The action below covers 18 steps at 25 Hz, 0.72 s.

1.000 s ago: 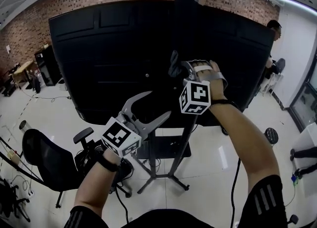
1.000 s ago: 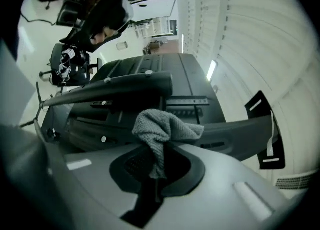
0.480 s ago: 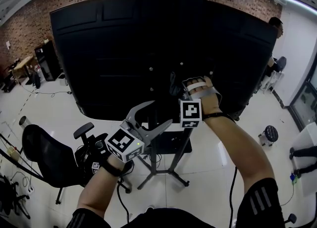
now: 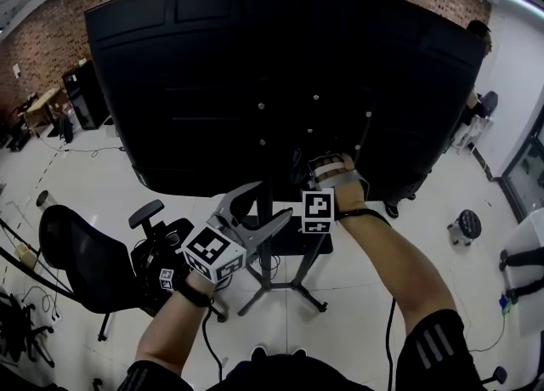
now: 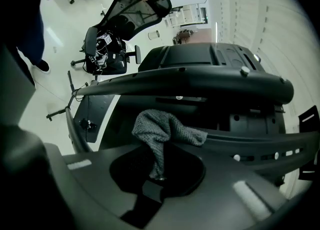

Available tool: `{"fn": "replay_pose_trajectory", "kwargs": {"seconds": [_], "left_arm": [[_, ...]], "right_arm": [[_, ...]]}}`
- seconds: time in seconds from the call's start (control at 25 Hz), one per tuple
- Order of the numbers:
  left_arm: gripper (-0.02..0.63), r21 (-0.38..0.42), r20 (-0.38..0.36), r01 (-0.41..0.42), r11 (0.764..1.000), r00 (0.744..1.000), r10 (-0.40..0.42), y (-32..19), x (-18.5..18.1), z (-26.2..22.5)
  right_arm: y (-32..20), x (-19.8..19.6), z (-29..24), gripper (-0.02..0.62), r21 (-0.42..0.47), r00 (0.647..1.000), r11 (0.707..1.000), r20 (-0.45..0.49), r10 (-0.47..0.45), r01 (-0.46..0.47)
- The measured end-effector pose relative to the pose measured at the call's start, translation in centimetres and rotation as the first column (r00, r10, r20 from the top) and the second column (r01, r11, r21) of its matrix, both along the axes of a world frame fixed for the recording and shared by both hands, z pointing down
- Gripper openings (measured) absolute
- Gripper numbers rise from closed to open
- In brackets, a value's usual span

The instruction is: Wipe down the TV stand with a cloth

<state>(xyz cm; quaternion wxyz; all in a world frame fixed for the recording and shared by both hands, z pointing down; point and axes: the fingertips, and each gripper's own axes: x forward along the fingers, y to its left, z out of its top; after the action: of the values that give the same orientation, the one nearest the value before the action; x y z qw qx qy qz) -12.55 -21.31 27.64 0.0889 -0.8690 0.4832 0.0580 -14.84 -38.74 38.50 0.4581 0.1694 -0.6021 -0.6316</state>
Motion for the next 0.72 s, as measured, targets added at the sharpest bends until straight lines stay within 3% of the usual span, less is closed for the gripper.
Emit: {"fn": "replay_pose_trajectory", "kwargs": {"seconds": [0.16, 0.28, 0.44, 0.72], "left_arm": [[0.316, -0.014, -0.008, 0.019, 1.000, 1.000, -0.019, 0.2, -0.1, 1.2], [0.316, -0.026, -0.009, 0.036, 0.999, 0.999, -0.037, 0.7, 0.0, 1.1], [0.316, -0.019, -0.027, 0.071, 0.997, 0.997, -0.072, 2.0, -0.3, 0.6], [0.313, 0.020, -0.032, 0.175, 0.984, 0.984, -0.175, 5.1, -0.7, -0.4]], "right_arm": [[0.1, 0.2, 2.1, 0.029, -0.067, 1.000, 0.998, 0.009, 0.002, -0.002], [1.5, 0.3, 0.7, 0.029, -0.170, 0.990, 0.985, 0.141, -0.013, 0.037], [4.8, 0.8, -3.2, 0.029, -0.330, 0.928, 0.931, 0.372, -0.024, 0.157], [10.0, 2.1, -9.5, 0.029, -0.402, 0.847, 0.855, 0.525, -0.079, 0.329]]}}
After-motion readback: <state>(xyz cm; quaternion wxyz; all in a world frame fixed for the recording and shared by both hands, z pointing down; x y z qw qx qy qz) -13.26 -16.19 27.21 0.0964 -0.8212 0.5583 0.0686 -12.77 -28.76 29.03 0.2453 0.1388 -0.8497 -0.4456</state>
